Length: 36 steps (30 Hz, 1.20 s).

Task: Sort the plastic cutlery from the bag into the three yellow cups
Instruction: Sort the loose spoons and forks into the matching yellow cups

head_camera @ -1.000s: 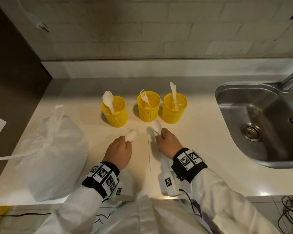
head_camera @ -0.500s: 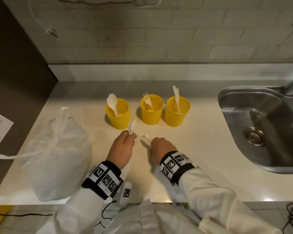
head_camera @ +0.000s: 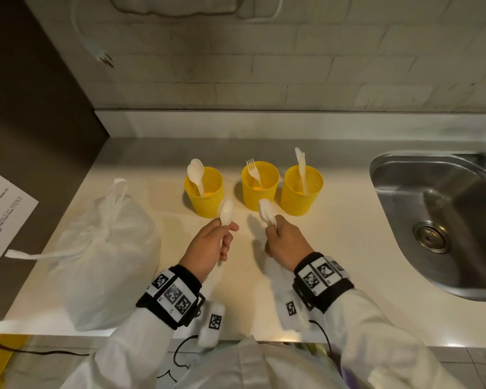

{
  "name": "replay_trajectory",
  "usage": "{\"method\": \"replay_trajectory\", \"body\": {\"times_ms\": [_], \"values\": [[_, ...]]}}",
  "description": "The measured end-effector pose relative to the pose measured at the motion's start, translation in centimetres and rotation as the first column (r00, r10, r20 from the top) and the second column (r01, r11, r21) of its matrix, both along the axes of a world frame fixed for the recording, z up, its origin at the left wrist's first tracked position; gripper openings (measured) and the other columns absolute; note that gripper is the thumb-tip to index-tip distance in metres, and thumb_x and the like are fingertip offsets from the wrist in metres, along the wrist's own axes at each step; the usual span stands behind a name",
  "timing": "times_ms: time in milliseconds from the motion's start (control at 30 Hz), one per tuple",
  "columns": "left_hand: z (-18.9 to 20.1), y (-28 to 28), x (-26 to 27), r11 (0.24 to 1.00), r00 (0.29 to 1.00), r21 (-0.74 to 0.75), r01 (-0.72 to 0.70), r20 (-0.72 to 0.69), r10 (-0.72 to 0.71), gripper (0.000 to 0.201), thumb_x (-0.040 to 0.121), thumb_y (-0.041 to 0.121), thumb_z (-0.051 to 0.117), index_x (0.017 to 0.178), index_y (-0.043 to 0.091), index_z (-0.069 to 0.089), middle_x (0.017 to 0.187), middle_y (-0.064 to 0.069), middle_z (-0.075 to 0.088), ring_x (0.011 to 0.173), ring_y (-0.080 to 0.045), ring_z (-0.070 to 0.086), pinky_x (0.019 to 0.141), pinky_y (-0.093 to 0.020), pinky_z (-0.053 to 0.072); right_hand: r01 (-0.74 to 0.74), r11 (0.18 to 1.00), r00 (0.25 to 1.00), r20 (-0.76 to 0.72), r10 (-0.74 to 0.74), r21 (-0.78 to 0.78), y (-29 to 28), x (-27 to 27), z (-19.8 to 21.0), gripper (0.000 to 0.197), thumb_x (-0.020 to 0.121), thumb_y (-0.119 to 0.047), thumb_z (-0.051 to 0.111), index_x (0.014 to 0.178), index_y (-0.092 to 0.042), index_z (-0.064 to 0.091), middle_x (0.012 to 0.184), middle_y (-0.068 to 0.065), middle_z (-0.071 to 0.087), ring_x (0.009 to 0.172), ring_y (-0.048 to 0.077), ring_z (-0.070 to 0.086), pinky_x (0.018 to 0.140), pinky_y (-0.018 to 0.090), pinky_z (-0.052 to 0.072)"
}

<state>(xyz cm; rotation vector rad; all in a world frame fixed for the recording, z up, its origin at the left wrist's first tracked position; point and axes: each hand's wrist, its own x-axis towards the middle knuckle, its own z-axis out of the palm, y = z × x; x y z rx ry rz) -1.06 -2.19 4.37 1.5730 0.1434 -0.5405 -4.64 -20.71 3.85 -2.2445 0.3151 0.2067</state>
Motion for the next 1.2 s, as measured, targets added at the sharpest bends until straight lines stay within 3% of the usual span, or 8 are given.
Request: {"method": "replay_trajectory", "body": {"times_ms": [167,367,533,667,800,933,1067,1200], "values": [[1.2,-0.8,-0.2,0.983,0.990,-0.182,0.008,-0.137,-0.033,0.021,0.101,0.010,0.043,0.103,0.011,0.064,0.065,0.002,0.038,0.051,-0.012,0.030,0.050,-0.027,0.025,0.087,0.835,0.992,0.027,-0.121,0.543,1.7,-0.1,3.5,0.010,0.102,-0.011,0.035,0.103,-0.008,0.045,0.065,0.005,0.046,0.040,0.017,0.040,0.043,0.025,0.032],[3.0,-2.3,-0.3,0.920,0.979,-0.373,0.118,-0.113,-0.171,0.031,0.082,0.047,0.067,0.102,0.024,0.068,0.076,0.001,0.049,0.061,-0.013,0.041,0.059,-0.031,0.032,-0.030,0.921,0.975,0.213,-0.058,0.387,3.8,0.2,5.0,0.016,0.099,-0.020,0.043,0.114,-0.016,0.042,0.068,0.003,0.061,0.046,0.008,0.056,0.045,0.026,0.042],[3.3,-2.8,0.2,0.913,0.991,-0.401,0.068,-0.081,-0.109,0.037,0.101,0.043,0.056,0.128,0.021,0.069,0.128,-0.009,0.072,0.124,-0.022,0.065,0.112,-0.044,0.044,-0.192,0.980,0.923,0.329,0.198,-0.048,5.0,0.5,4.8,0.047,0.096,-0.013,0.042,0.143,-0.009,0.039,0.114,0.015,0.064,0.091,0.025,0.066,0.078,0.035,0.053],[3.4,-2.6,0.7,0.927,0.983,-0.361,-0.096,-0.179,0.032,0.030,0.107,0.037,0.048,0.117,0.021,0.071,0.121,-0.009,0.075,0.114,-0.020,0.070,0.099,-0.038,0.052,-0.258,0.958,0.921,0.268,0.284,-0.128,5.7,0.7,3.9,0.039,0.097,-0.001,0.045,0.135,0.000,0.048,0.112,0.008,0.040,0.072,0.009,0.038,0.071,0.015,0.032],[3.1,-1.9,1.4,0.953,0.981,-0.247,-0.174,-0.131,0.145,0.031,0.108,0.038,0.048,0.111,0.017,0.070,0.112,-0.009,0.072,0.100,-0.027,0.066,0.084,-0.038,0.050,-0.275,0.961,0.894,0.360,0.267,-0.031,5.7,0.3,3.7,0.047,0.095,0.000,0.052,0.142,-0.004,0.049,0.106,0.003,0.037,0.084,0.003,0.033,0.079,-0.001,0.030],[3.9,-1.6,2.0,0.939,0.971,-0.264,-0.219,-0.151,0.184,0.037,0.107,0.045,0.048,0.102,0.012,0.066,0.090,-0.016,0.068,0.069,-0.025,0.062,0.057,-0.031,0.044,-0.108,0.989,0.901,0.431,0.055,0.101,5.3,-0.2,3.8,0.049,0.093,-0.004,0.068,0.139,-0.018,0.058,0.113,0.003,0.053,0.094,0.005,0.053,0.082,0.002,0.039],[4.1,-1.7,1.9,0.958,0.986,-0.238,-0.158,-0.091,0.140,0.033,0.103,0.049,0.055,0.094,0.018,0.064,0.071,-0.006,0.064,0.061,-0.021,0.061,0.057,-0.030,0.041,-0.097,0.983,0.877,0.481,0.011,0.155,6.0,-0.2,3.5,0.039,0.087,-0.005,0.075,0.122,-0.019,0.065,0.104,0.000,0.060,0.087,0.014,0.061,0.078,0.032,0.057],[4.6,-1.3,2.0,0.908,0.977,-0.361,-0.213,-0.094,0.192,0.036,0.108,0.043,0.047,0.101,0.013,0.066,0.075,-0.007,0.066,0.071,-0.024,0.068,0.070,-0.038,0.055,-0.167,0.972,0.862,0.503,0.062,0.167,6.1,-0.5,4.0,0.043,0.087,-0.008,0.074,0.126,-0.021,0.062,0.106,0.002,0.062,0.083,0.012,0.064,0.076,0.032,0.058]]}}
